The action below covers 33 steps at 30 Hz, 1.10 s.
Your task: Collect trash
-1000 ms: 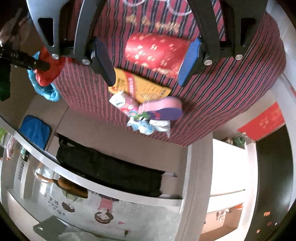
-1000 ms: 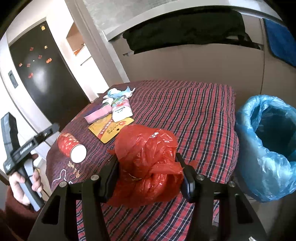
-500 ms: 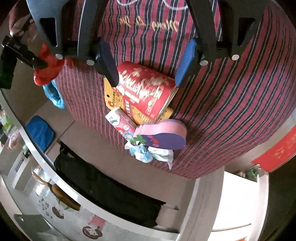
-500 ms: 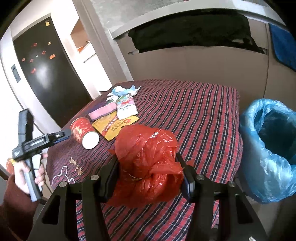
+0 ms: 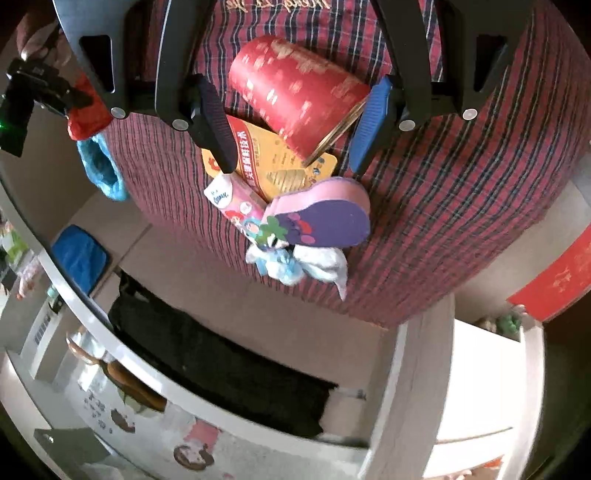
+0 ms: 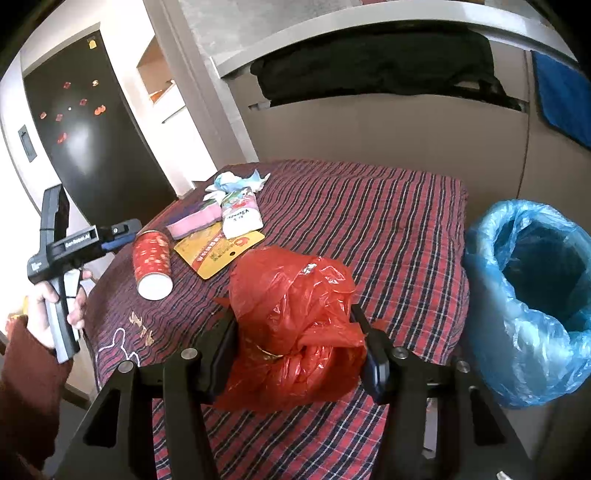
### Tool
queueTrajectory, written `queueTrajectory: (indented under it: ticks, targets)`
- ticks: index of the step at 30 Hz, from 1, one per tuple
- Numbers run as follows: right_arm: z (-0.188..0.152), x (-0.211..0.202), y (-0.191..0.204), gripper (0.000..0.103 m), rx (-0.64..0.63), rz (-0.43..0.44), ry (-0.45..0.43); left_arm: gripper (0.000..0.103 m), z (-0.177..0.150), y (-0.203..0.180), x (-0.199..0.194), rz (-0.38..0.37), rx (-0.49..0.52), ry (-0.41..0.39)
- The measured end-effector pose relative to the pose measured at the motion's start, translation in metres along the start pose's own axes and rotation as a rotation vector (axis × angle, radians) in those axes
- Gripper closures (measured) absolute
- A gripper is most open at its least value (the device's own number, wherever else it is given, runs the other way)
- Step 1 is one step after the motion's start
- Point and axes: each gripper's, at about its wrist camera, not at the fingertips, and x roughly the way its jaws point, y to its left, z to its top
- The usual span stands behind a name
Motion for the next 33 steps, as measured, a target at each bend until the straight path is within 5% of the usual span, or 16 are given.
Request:
queueTrajectory:
  ticks: [5, 11, 15, 20, 25, 33]
  targets:
    - [-0.002, 0.001, 0.006, 0.050, -0.011, 0.020, 0.004, 0.041, -0.013, 0.014, 0.012, -0.032, -0.002, 0.138]
    - [-0.002, 0.004, 0.004, 0.050, -0.013, 0.020, 0.016, 0.043, -0.046, 0.005, -0.012, -0.135, -0.015, 0.179]
    - [0.000, 0.008, 0.006, 0.050, -0.014, 0.022, 0.019, 0.062, -0.064, -0.019, -0.018, -0.174, 0.034, 0.226]
    - [-0.002, 0.001, 0.010, 0.050, -0.030, 0.020, 0.008, 0.082, -0.088, -0.052, -0.012, -0.130, 0.124, 0.264]
    - [-0.006, -0.007, 0.009, 0.051, -0.032, 0.007, -0.007, 0.101, -0.098, -0.070, -0.013, -0.044, 0.135, 0.192]
    - [-0.002, -0.029, 0.014, 0.053, -0.110, -0.032, -0.080, 0.102, -0.069, -0.106, -0.040, 0.004, 0.131, -0.013]
